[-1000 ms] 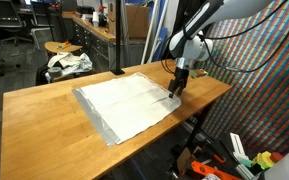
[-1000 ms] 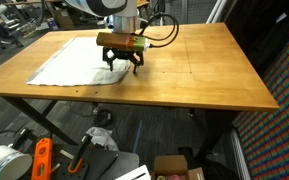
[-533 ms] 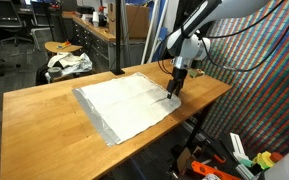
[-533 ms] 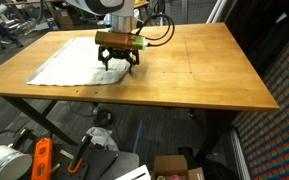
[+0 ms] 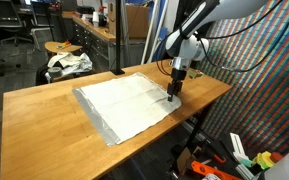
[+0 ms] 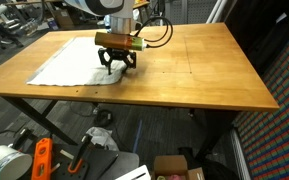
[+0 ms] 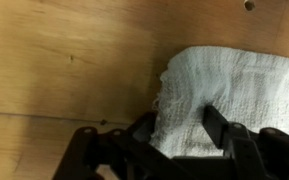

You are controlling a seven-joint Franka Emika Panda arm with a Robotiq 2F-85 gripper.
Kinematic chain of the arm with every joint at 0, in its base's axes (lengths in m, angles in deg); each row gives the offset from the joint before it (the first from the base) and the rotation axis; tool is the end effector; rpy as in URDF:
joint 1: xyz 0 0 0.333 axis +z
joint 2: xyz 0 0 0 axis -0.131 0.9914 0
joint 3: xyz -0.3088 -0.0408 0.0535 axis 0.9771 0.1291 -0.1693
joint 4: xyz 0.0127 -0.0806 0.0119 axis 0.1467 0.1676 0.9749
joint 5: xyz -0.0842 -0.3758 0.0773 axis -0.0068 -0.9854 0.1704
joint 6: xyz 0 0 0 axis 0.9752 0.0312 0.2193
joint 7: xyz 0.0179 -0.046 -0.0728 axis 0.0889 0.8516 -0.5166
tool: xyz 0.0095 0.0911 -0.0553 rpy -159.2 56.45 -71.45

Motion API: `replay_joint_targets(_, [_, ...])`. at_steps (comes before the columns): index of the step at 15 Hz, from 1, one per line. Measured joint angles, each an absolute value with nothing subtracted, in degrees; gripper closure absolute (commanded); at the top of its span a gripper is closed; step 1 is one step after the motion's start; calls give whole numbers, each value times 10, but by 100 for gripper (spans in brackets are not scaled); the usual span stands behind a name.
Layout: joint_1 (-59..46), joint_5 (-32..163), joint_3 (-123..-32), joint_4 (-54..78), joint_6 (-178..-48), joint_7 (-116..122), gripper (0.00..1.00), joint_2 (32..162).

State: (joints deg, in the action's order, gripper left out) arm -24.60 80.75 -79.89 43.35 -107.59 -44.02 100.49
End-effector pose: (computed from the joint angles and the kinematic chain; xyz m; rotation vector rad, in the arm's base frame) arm 0.5098 -0.1673 0.2122 -2.8649 -0.3748 0.2207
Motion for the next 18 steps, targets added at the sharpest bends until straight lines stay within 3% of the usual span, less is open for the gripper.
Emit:
replay_joint_targets(3, [-244,808,-800,425,-1057,-440,91,1006])
replay_joint_targets(6, [-239,806,-800,417,-1039,-438,97,1006])
replay_joint_targets(8, [-234,797,-799,413,-1032,-427,93,1006])
replay_joint_targets(18, [-163,698,-798,403,-1022,-259,93,1006])
